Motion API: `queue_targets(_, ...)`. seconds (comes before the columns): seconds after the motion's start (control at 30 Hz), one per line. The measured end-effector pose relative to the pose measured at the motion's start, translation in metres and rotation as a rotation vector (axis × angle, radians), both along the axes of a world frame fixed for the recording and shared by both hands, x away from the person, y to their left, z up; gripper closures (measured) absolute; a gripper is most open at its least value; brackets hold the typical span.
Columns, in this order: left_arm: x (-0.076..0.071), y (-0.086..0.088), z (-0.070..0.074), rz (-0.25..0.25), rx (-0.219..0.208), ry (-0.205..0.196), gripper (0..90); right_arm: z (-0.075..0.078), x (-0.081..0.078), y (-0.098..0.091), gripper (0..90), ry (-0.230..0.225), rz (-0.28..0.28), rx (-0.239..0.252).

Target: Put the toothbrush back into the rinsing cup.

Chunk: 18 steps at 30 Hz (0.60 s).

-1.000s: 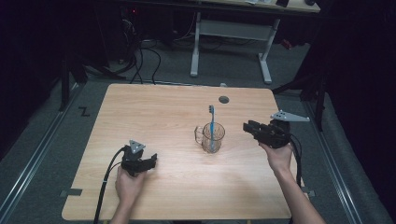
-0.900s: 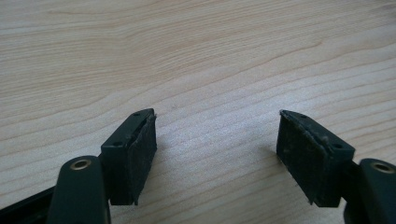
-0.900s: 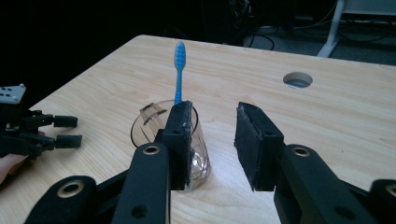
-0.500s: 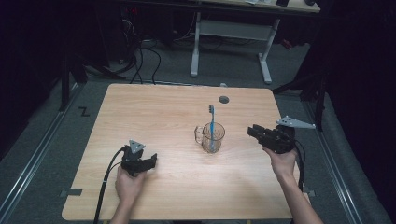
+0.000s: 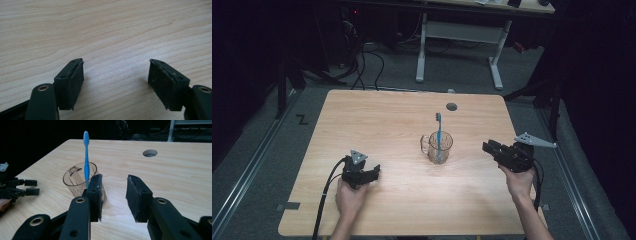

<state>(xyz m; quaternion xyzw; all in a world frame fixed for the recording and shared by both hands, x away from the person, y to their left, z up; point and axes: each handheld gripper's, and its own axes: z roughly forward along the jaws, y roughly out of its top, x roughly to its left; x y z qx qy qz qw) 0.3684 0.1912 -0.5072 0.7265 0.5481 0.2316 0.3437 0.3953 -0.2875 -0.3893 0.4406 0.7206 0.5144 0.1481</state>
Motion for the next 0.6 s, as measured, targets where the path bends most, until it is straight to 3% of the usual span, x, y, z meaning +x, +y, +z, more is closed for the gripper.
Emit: queue_targets(0.6, 0.0, 0.0, 0.0, 0.0, 0.0, 0.0, 29.0, -0.023, -0.005, -0.014, 65.4, 0.022, -0.041, 0.003)
